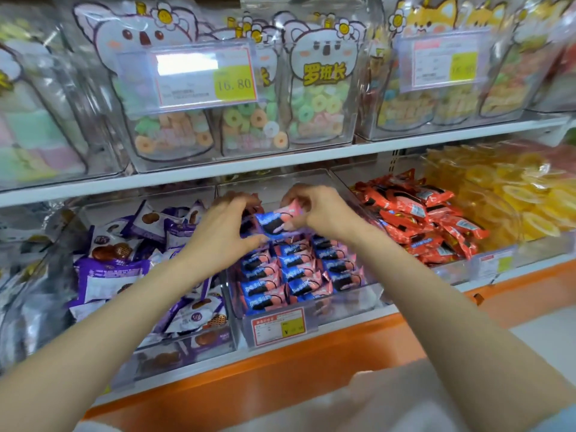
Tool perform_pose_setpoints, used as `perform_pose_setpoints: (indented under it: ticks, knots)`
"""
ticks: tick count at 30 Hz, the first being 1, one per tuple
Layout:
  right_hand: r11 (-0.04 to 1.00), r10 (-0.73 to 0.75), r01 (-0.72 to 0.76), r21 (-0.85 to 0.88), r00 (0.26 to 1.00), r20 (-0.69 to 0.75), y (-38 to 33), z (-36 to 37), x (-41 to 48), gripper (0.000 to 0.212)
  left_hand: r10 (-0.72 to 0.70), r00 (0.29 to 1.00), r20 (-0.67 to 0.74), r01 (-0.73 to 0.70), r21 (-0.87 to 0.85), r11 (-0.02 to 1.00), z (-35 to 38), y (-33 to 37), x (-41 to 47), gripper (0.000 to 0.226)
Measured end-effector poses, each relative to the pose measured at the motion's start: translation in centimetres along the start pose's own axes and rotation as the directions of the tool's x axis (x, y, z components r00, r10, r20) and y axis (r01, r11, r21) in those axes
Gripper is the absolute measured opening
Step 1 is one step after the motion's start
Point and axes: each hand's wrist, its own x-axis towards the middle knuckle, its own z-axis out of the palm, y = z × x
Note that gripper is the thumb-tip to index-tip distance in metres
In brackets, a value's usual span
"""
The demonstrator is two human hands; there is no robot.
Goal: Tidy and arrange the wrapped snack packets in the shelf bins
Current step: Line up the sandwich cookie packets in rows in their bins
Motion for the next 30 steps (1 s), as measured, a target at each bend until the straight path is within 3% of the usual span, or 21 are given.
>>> perform_pose_setpoints:
  ticks: [6, 11, 14, 18, 21, 26, 30]
  knots:
    - [0.998, 0.062, -0.064, 0.014, 0.995, 0.074, 2.9, -5.3, -5.9, 0.032, 0.101, 0.968, 0.231, -0.05, -0.216, 0.975, 3.5, 5.1, 1.8, 0.038]
    - [0.98, 0.089, -0.066, -0.186, 0.99, 0.113, 4.9, -6.9, -8.2, 0.026, 0.206, 0.896, 0.393, -0.065, -0.343, 0.937, 6.6, 7.5, 2.4, 0.025]
    - [0.959, 0.017, 0.014, -0.283, 0.994, 0.104, 5.3, -7.0, -8.4, 0.026, 0.165, 0.906, 0.39, -0.062, -0.264, 0.963, 8.2, 7.1, 3.3, 0.026]
    - [0.991, -0.006, -0.013, -0.137, 0.991, -0.134, 5.6, -7.4, -8.3, 0.012, 0.15, 0.856, 0.495, -0.029, -0.243, 0.969, 9.6, 7.0, 4.0, 0.033]
    - [0.997, 0.011, -0.025, -0.078, 0.985, -0.173, 5.8, -7.4, -8.4, 0.007, 0.196, 0.802, 0.564, -0.031, -0.289, 0.957, 10.4, 7.6, 4.5, 0.029]
    - [0.996, 0.02, -0.036, -0.085, 0.983, -0.182, 6.2, -7.4, -8.5, 0.008, 0.292, 0.726, 0.622, -0.232, -0.177, 0.956, 10.7, 7.2, 5.1, 0.013]
    - [0.995, 0.026, -0.044, -0.088, 0.98, -0.196, 6.4, -7.3, -8.4, 0.011, 0.354, 0.745, 0.565, -0.342, -0.132, 0.93, 12.0, 7.3, 4.5, 0.031]
